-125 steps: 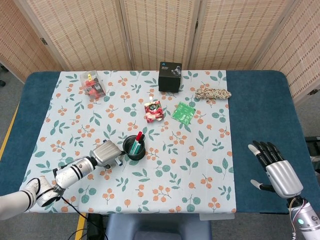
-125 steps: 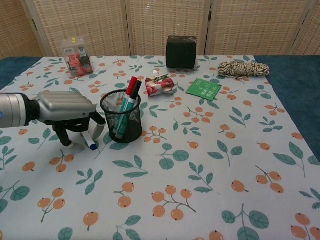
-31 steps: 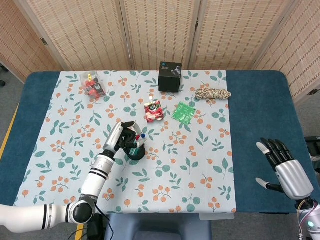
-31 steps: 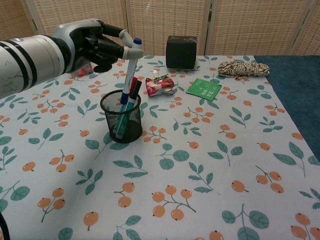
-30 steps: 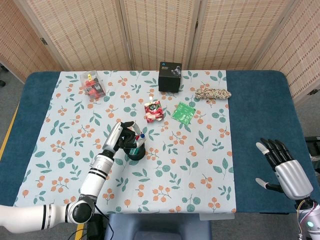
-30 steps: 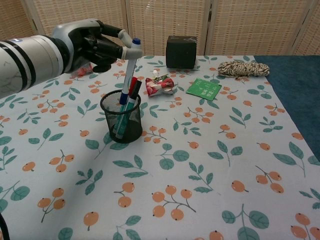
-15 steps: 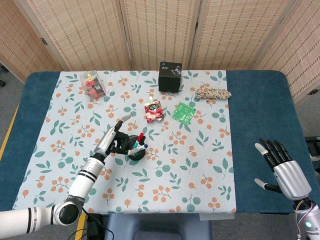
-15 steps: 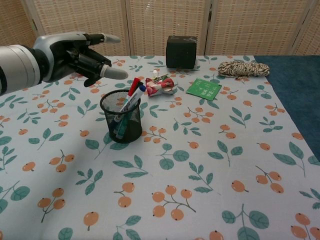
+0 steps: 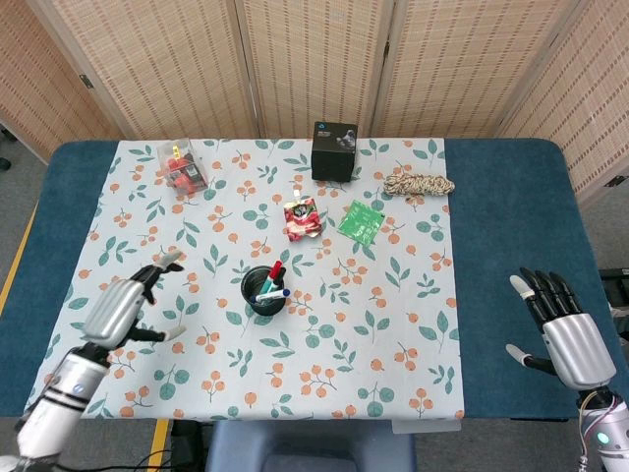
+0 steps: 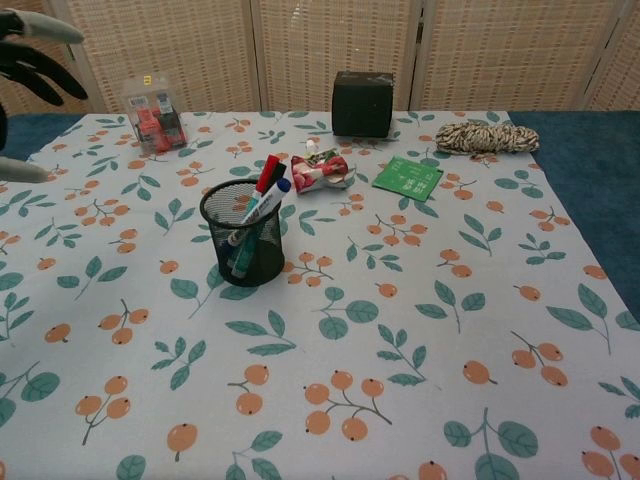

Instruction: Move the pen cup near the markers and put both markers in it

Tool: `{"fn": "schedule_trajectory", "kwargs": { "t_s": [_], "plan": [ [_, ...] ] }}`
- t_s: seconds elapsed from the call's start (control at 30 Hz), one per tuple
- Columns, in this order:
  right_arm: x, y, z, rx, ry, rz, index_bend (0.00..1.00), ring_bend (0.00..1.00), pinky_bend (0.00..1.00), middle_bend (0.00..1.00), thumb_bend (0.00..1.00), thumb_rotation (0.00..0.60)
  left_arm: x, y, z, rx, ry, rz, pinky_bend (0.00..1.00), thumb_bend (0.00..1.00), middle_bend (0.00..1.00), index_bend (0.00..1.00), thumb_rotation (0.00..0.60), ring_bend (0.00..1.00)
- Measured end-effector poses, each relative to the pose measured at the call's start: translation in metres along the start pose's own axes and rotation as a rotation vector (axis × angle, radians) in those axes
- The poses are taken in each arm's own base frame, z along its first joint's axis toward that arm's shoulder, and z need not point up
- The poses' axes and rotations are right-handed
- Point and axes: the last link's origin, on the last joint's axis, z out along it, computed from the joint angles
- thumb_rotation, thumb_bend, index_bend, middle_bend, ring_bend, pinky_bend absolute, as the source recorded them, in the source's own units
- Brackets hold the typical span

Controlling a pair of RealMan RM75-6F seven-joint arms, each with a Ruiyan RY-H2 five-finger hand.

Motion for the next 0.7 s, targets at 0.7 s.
{"fn": "schedule_trajectory", "kwargs": {
  "t_s": [0.7],
  "plan": [
    [-0.028,-0.01,0.014,-0.242,0.027,-0.066,0.0,0.0,0.0,0.0,0.09,0.6,-0.004,-0.111,-0.131,0.29,0.251,0.6,0.34,0.11,0.0,0.0,0.6,0.0]
  ]
}}
